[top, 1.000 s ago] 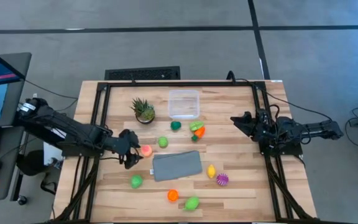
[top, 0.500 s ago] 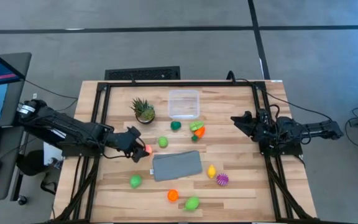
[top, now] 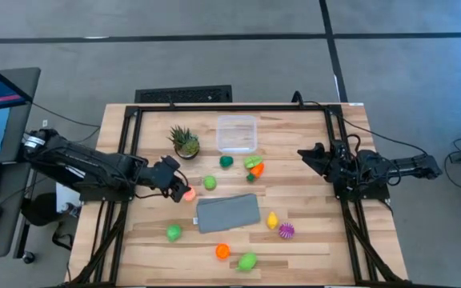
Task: Pick and placing Produce into tupperware
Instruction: Put the apricot into the bin
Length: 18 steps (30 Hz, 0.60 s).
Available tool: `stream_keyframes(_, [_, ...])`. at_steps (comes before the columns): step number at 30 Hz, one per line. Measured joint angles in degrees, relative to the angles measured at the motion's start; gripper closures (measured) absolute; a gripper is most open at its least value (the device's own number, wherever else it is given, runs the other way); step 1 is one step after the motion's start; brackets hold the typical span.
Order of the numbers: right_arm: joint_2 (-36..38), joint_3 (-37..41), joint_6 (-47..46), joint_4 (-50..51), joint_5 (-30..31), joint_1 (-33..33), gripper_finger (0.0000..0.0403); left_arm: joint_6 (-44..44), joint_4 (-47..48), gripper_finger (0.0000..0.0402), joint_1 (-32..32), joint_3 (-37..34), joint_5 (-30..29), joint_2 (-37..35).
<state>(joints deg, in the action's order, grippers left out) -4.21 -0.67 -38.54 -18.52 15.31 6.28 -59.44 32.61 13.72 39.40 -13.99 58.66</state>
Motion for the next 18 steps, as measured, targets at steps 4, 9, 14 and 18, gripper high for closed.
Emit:
stream_keyframes(4, [0.0,0.0,0.0,0.0,0.1,0.0,0.0097,0.3,10.2,0.0118,-0.5,6.0,-0.3,4.5])
stream_keyframes(9, [0.0,0.0,0.0,0.0,0.2,0.0,0.0097,2.1,15.1,0.0118,-1.8,11.8,1.0,13.0])
stream_keyframes(14, [0.0,0.0,0.0,0.0,0.2,0.0,0.0097,8.8,16.2,0.0118,-2.0,17.3,3.5,20.2])
stream_keyframes(18, [0.0,0.0,-0.5,0.0,0.2,0.0,0.0097,9.2,22.6,0.0118,-3.5,20.8,3.2,25.0])
